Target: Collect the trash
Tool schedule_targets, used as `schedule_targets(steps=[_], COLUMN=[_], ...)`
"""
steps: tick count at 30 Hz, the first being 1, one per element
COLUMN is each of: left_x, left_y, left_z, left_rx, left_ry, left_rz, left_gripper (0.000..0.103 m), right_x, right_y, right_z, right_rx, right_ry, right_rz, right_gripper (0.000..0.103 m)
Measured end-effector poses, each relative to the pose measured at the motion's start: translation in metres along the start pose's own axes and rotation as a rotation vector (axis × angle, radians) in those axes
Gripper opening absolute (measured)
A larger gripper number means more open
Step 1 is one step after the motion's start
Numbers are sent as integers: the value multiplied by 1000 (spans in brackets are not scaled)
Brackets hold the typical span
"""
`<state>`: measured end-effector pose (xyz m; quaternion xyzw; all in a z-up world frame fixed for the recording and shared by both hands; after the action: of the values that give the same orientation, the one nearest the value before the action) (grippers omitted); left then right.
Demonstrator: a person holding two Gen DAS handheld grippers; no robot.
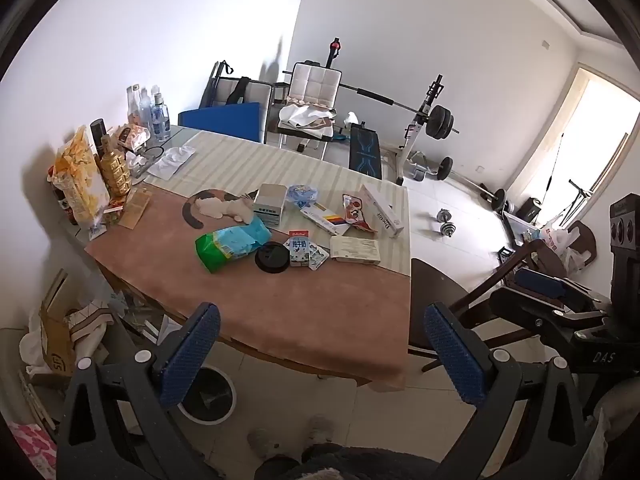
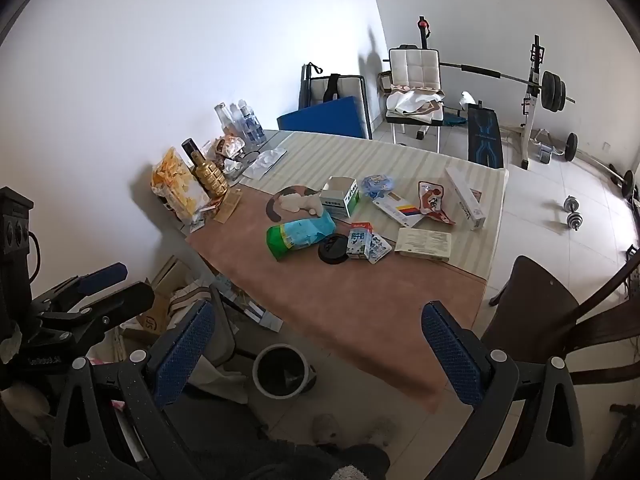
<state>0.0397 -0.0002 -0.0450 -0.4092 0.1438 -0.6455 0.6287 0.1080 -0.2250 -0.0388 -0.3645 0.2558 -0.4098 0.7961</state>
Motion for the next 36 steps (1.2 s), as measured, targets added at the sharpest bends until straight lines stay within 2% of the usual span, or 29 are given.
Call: schedule_targets(steps=[36], left_x=[2], left_y=[-2], left_z=[6], left_rx=[17], left_ry=[-10], left_rz=[-22], left_gripper=[103], right_x=[-1], right_y=[-2], right_z=[5], right_rx=[9], right_ry=[3], right_rz=[4], right_gripper=[103])
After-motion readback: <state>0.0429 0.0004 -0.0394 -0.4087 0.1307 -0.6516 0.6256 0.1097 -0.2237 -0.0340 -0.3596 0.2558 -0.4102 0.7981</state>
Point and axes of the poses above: each gripper's, at about its wrist camera, not at the fingertips, and y roughly the way its jaws point, x to its right, z to its top, the point moved 6 cm from there along y, roughly the way its jaws point, and after that the axes turned 10 degrees about -z, right-handed, at the moved point
